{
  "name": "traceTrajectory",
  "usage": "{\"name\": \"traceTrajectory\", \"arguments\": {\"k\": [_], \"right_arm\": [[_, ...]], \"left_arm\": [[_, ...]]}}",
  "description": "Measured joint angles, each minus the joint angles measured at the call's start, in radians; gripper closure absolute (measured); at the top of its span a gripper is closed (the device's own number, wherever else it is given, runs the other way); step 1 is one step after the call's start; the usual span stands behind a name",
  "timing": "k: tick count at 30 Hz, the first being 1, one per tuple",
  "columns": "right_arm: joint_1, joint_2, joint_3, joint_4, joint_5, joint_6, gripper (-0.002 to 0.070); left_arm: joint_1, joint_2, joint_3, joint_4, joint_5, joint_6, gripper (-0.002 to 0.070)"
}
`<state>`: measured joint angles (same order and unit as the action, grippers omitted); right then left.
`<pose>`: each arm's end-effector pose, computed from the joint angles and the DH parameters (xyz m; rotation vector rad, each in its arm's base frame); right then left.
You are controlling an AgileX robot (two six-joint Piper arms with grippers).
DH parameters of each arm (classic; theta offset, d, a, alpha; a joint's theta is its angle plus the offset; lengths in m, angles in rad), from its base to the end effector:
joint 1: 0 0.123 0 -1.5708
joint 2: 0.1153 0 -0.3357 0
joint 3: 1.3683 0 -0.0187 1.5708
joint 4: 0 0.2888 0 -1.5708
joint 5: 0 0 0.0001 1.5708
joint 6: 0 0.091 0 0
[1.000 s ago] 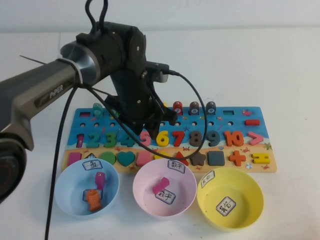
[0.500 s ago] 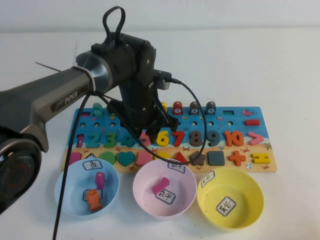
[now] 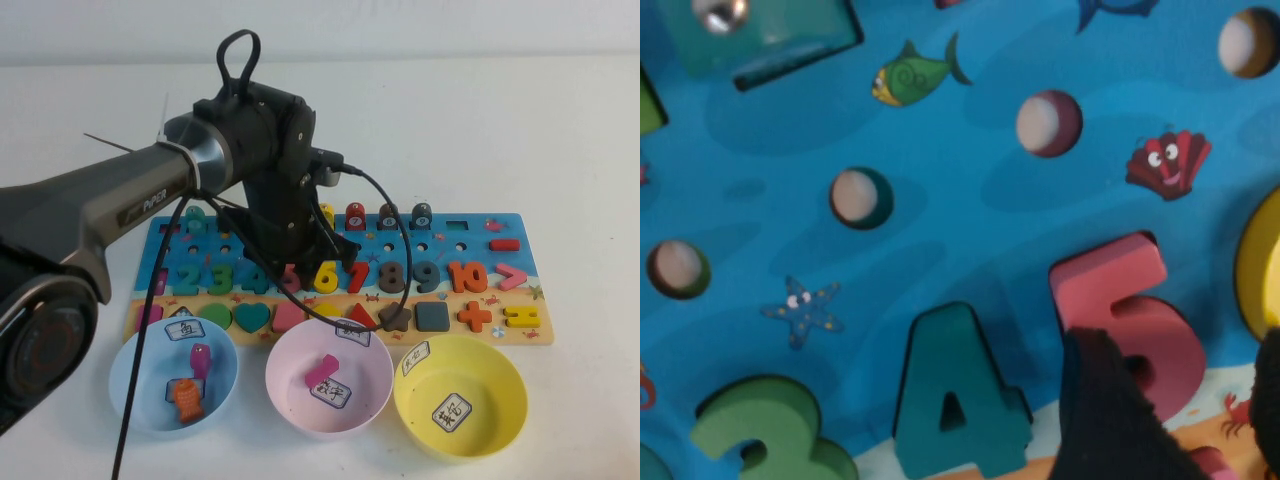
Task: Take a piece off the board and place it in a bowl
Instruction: Pick up the "number 5"
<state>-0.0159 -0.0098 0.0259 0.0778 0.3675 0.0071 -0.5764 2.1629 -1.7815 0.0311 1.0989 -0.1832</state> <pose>0.0399 0.0019 0.1709 0.0699 1.8653 0.0702 0.4340 -0.2791 0.2228 0.5962 2.9048 -0.0581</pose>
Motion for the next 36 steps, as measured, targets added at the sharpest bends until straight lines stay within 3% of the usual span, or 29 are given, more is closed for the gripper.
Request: {"name": "traceTrajectory", "arguments": {"k": [36], "right_arm": [[0.000, -0.004, 0.000, 0.000, 0.002, -0.001, 0.0694]], "left_arm": [[0.008, 0.026, -0.008, 0.029, -0.012, -0.009, 0.0407]]}}
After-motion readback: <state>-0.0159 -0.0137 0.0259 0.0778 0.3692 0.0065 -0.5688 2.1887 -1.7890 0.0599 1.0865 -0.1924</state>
